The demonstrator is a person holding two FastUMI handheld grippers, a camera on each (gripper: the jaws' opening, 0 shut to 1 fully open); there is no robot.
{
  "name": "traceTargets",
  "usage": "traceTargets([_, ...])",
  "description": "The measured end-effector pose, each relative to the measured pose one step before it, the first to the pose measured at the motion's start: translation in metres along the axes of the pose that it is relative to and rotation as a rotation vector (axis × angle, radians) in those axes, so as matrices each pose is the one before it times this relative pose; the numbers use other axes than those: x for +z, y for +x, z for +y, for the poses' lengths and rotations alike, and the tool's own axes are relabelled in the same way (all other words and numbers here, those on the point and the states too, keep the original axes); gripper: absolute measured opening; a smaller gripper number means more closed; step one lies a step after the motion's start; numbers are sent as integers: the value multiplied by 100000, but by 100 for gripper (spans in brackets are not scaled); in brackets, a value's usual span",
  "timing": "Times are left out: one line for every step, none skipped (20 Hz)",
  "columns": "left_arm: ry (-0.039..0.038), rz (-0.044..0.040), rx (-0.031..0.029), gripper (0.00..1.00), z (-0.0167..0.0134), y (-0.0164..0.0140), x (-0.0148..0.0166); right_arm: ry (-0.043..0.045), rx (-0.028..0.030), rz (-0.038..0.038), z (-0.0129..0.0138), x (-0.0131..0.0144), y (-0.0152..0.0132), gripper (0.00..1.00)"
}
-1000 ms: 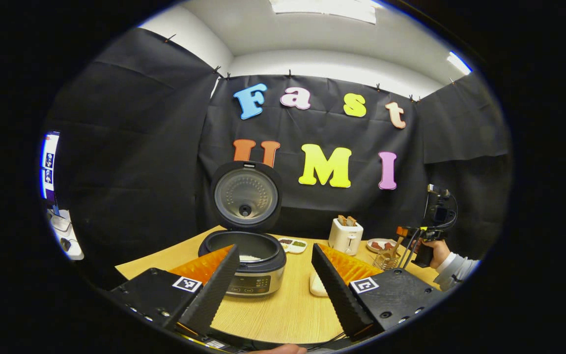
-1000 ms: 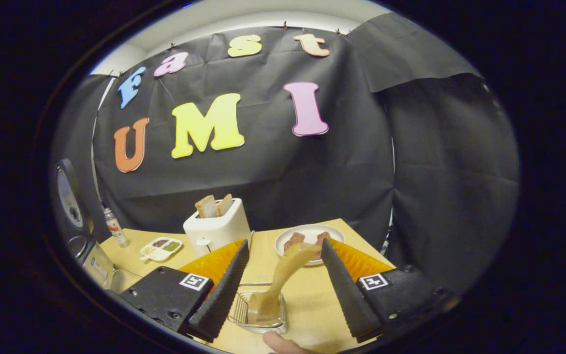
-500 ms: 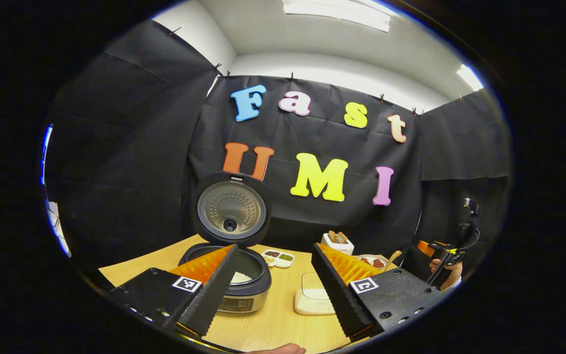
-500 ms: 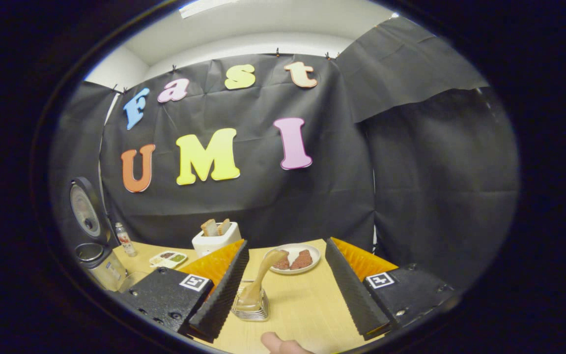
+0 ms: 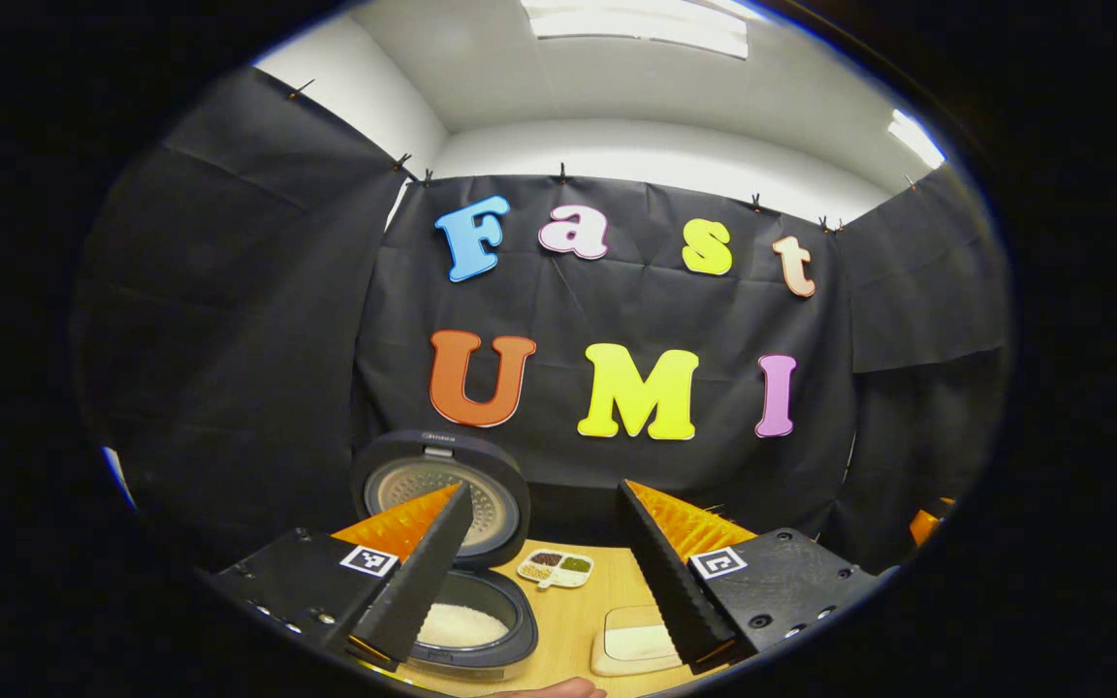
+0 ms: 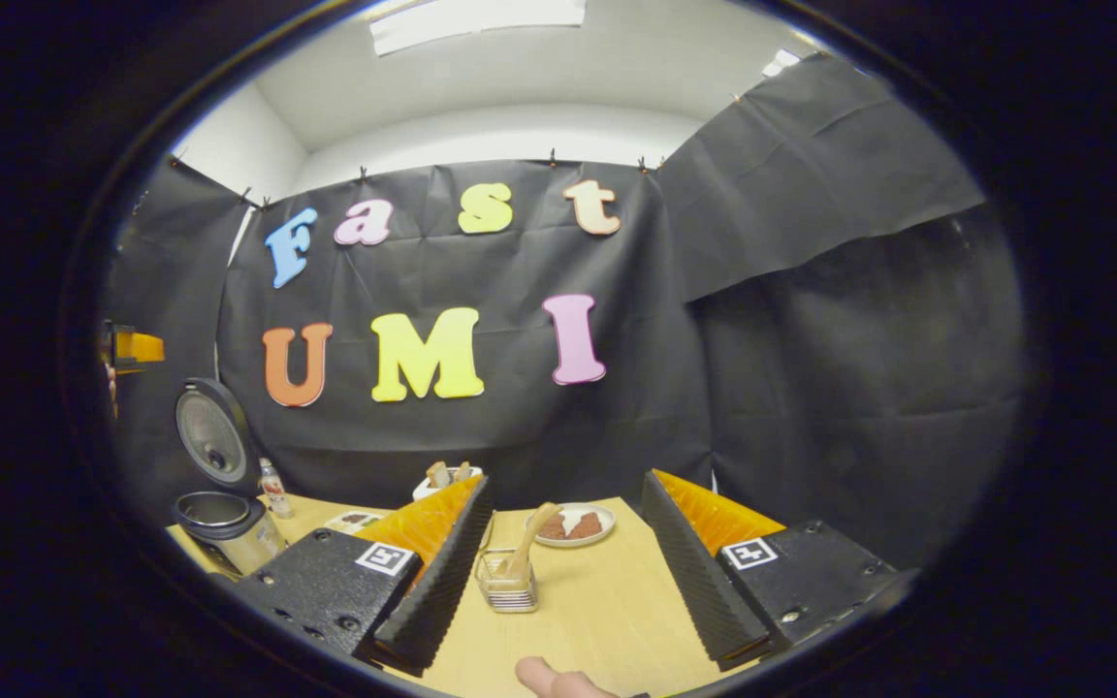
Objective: Close the left gripper, press the button to open the rice cooker; take a wooden spoon from the chopstick holder with the right hand, scoop a spoonful of rice and pour it into the rice cooker, then put the wooden spoon back into the chopstick holder.
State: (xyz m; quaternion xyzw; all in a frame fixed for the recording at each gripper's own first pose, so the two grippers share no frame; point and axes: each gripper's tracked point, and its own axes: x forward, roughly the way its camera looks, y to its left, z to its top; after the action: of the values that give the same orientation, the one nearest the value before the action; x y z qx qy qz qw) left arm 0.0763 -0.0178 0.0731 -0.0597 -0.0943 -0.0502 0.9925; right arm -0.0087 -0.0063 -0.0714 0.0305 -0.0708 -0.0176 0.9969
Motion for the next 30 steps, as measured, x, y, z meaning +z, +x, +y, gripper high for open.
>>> traceTargets([2595,-433,1948,94,767,1143,737,-159,2029,-1872,1114,457,-811,100])
traceTargets([1967,-1268,2702,94,1081,1033,842,690,2825,-1628,1285,517,-577,95])
traceTargets([439,-1057,1768,94,897,1198,954,1550,1955,240,978,-352,-383,100])
traceTargets([-1124,223,754,94,745,1004,464,696,1938,1488,994,-764,-367,100])
traceTargets([-2576,33,2120,94,1421,935,252,-1185,2312,1915,1044,-1074,-40,100])
traceTargets([-2921,-467,1336,94,1092,1248,90,-2150,1603,1002,937,-702,22,100])
traceTargets([-2130,-729,873,94,970,1205,123,-2005,1209,-474,679,-304,188,100])
traceTargets([-1626,-1234,706,94,1064,1236,-31,-1791,1888,130,836,-255,214,100])
traceTargets([-712,-2289,273,94,899,1313,-47,-1056,1521,1185,846,-830,1,100])
traceTargets([199,-802,-1189,94,512,1334,-446,0,1408,833,677,-439,277,100])
traceTargets([406,898,439,94,315,1246,-1092,-667,2294,547,721,-506,228,100])
traceTargets([1028,1277,2236,94,644,1092,-996,-926,1577,692,543,-458,241,100])
traceTargets([1144,804,3049,94,806,1043,-630,-266,878,252,274,-559,381,95])
traceTargets([377,23,973,94,-57,901,-379,532,608,111,319,-363,328,100])
traceTargets([795,-853,1,94,-517,767,-24,439,969,509,541,-495,375,100])
traceTargets([1183,-2272,955,94,-119,794,129,245,1230,1181,467,-715,427,100])
traceTargets([1135,-3532,1146,94,178,768,448,-248,1808,1471,542,-871,453,100])
traceTargets([1018,-3278,925,94,89,826,343,-510,1846,1048,499,-674,423,100])
traceTargets([366,-1655,270,94,-128,667,-146,-860,977,1422,293,-557,482,95])
traceTargets([-520,310,-520,94,-169,650,-547,-173,95,1395,49,-619,388,100])
traceTargets([-713,1586,-1485,94,-467,598,-940,401,818,362,256,-344,332,95])
traceTargets([537,3708,-979,94,-91,600,-1430,711,727,155,372,-130,87,96])
traceTargets([1705,4110,276,94,305,491,-1525,283,1160,-117,335,-374,180,100])
traceTargets([2221,4151,320,94,150,190,-1379,-215,1117,141,293,-241,124,95])
traceTargets([3386,2726,-145,94,248,133,-804,-158,735,-227,180,-273,227,95])
traceTargets([921,-1461,-397,94,70,-212,-49,16,69,220,21,-132,150,100])
traceTargets([-502,-2072,-701,95,100,347,1367,457,-112,302,18,-282,5,100])
traceTargets([-931,-480,-392,95,281,278,319,516,384,171,109,-132,21,100])
traceTargets([-183,3449,51,95,380,55,-1127,328,365,306,195,-74,-27,100])
traceTargets([-4299,1707,-1576,95,-45,59,-102,65,254,236,95,-118,-60,100])
